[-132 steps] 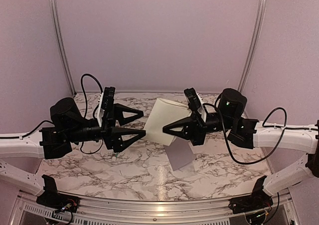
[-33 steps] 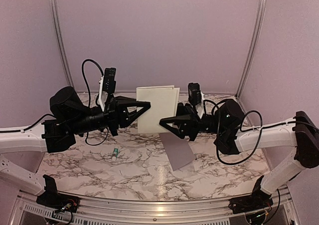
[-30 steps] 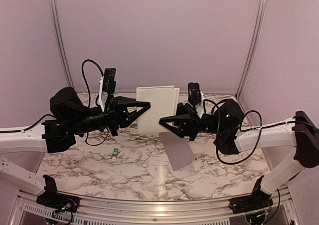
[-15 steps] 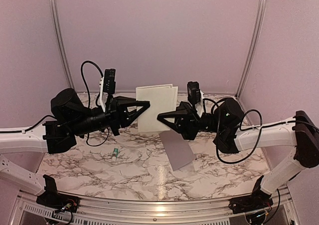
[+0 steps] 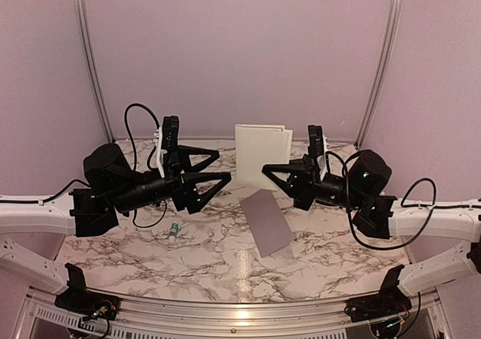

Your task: Place the letter into the envelope and seal it

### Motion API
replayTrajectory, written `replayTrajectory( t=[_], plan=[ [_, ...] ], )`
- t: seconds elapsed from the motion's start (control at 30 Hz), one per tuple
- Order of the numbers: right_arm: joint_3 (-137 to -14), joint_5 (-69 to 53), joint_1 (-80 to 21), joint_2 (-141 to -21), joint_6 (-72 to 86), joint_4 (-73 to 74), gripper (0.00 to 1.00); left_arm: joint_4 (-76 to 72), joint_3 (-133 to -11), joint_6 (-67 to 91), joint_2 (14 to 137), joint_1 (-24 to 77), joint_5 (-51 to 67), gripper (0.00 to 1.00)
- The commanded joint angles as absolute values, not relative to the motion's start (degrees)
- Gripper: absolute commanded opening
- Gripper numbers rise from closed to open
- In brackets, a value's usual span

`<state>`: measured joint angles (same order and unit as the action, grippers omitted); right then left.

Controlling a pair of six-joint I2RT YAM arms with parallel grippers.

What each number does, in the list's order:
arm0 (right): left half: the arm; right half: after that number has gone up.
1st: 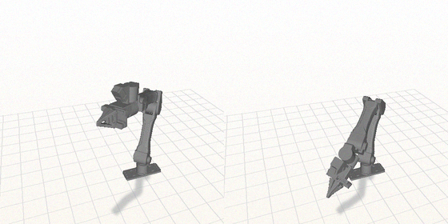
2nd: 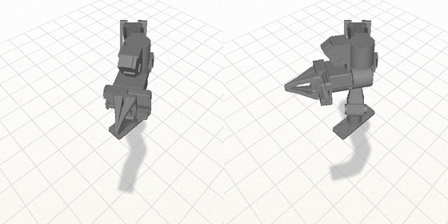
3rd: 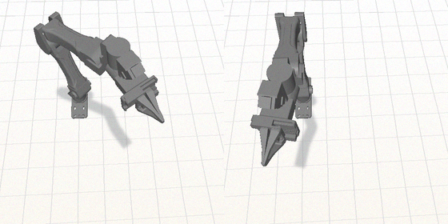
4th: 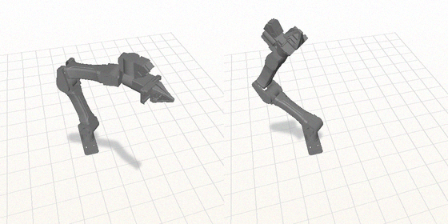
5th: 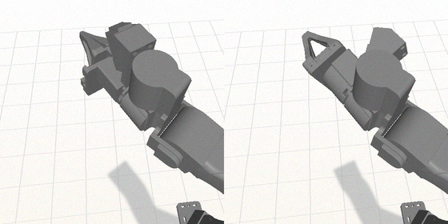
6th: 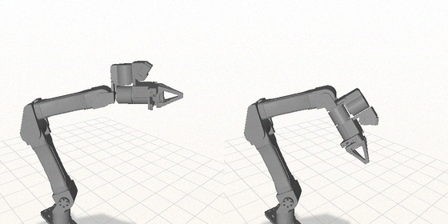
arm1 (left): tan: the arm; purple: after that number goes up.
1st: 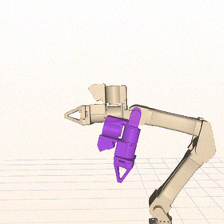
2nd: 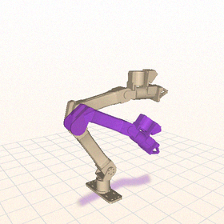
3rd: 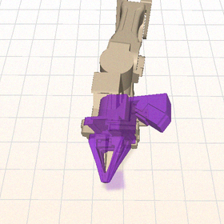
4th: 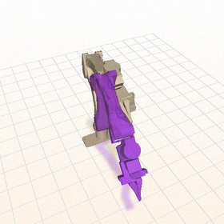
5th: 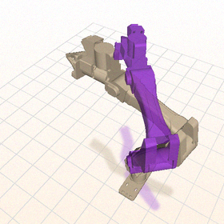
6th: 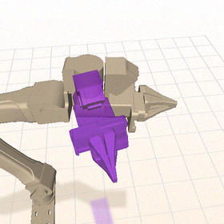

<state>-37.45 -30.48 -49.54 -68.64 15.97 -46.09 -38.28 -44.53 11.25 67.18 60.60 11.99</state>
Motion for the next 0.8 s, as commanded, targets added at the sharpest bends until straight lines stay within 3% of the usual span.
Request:
replayTrajectory(
  t=[0.0,0.17,0.37,0.77],
  plan=[
    [-33.89,-18.17,-46.11,-62.7,12.86,-37.42,0.0,-39.37,-42.03,9.85,66.36,60.73,7.8,0.93],
    [-31.25,-6.06,-43.72,-57.89,10.73,-31.46,0.0,-36.77,-40.95,8.79,67.54,60.73,1.58,0.97],
    [-29.19,-1.55,-41.34,-54.51,10.2,-28.43,0.0,-32.17,-43.95,8.28,73.53,62.09,-4.2,0.97],
    [-26.16,14.13,-39.65,-46.91,8.45,-22.4,0.0,-17.29,-60.22,0.27,96.41,76.36,-28.39,0.98]
  ],
)
